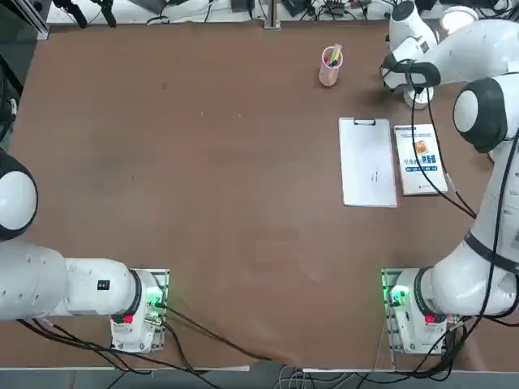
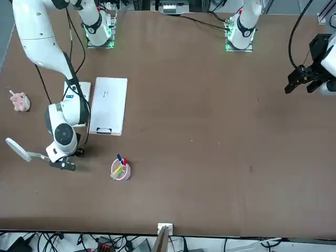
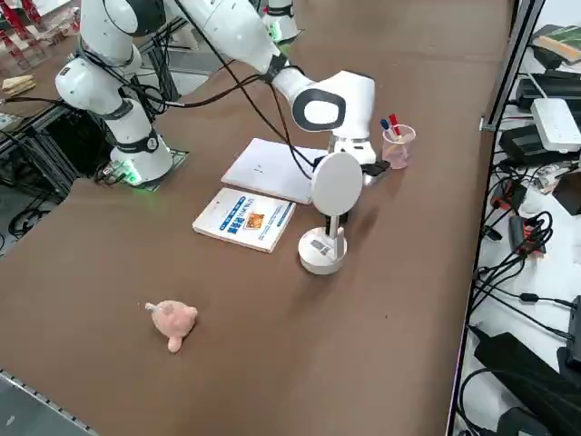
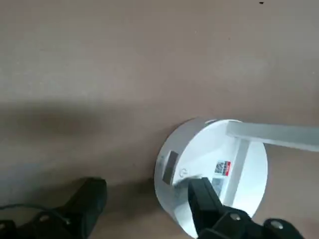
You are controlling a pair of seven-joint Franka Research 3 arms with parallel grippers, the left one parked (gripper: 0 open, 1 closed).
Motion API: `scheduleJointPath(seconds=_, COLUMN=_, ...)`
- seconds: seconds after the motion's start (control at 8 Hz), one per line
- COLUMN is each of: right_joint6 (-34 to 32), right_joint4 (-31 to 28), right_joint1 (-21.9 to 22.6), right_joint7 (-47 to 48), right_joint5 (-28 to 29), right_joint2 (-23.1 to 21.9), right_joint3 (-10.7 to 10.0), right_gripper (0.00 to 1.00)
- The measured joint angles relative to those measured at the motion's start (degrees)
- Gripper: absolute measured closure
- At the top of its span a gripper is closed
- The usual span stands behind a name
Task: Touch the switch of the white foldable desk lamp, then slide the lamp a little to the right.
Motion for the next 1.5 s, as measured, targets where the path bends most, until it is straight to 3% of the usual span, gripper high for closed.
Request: scheduleJointPath(seconds=1.5, right_joint6=4.97, right_joint4=-1.33, right_joint1=-1.39, right_joint7=0.32, right_joint5=4.30, right_joint2=-0.39, right_joint3=-0.11, right_gripper=0.00)
